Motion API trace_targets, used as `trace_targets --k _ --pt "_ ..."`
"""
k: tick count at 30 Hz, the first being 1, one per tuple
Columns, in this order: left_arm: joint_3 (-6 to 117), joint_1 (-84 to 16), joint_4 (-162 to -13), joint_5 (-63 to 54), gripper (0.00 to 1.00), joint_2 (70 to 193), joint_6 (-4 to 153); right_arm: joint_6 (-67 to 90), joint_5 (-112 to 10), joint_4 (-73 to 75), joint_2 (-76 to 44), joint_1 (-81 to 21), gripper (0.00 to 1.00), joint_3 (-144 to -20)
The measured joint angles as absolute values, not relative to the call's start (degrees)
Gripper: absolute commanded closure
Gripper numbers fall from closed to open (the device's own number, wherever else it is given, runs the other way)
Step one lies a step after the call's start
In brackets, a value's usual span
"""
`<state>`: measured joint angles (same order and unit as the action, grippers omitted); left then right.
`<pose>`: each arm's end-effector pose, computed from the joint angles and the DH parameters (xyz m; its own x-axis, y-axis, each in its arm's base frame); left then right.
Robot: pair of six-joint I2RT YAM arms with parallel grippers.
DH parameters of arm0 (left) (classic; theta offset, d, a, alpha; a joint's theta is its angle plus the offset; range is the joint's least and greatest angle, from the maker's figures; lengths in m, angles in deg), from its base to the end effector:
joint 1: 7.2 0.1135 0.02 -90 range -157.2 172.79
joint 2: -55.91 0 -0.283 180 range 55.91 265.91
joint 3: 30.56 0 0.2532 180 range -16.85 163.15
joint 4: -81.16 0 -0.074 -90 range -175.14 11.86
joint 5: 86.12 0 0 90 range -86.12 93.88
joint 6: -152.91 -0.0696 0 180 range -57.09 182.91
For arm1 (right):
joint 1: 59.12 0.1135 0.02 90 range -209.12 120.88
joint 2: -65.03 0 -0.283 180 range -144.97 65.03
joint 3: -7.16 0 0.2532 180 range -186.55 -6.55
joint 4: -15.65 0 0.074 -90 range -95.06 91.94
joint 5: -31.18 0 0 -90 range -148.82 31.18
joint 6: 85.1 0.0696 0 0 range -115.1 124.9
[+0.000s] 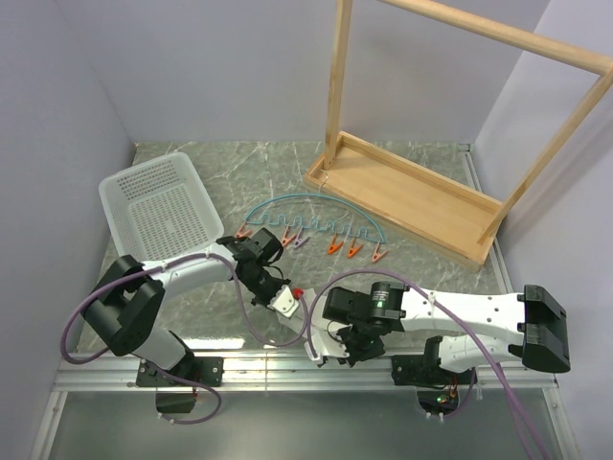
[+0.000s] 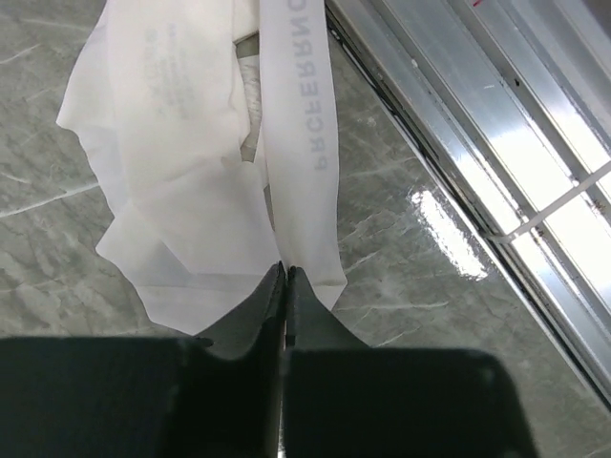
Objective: Clip the underwear to the hanger
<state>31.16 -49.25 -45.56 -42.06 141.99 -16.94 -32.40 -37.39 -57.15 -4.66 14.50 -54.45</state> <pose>0.1577 -0.2096 0.1718 0.4431 0.5222 -0.7287 0.8162 -0.5712 0.0870 0.0304 0.1937 0.2063 0.3296 -0.8789 -0.3447 -0.8921 -0.4094 0.1909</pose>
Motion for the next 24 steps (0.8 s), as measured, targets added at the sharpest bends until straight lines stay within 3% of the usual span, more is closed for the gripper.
trace_targets --k 7,18,24 --pt "32.69 -47.78 -43.75 -42.41 1.00 139.46 -12.64 -32.23 -38.97 -57.11 -3.77 12.84 1.00 -53.84" --pt "47.53 -25.97 -39.31 -45.49 1.00 137.78 3.74 -39.03 -45.87 -57.24 9.00 0.47 1.00 -53.66" --pt "47.88 -24.22 -36.25 -46.84 1.00 133.43 8.33 -40.86 -47.84 -58.66 14.75 0.45 1.00 -55.43"
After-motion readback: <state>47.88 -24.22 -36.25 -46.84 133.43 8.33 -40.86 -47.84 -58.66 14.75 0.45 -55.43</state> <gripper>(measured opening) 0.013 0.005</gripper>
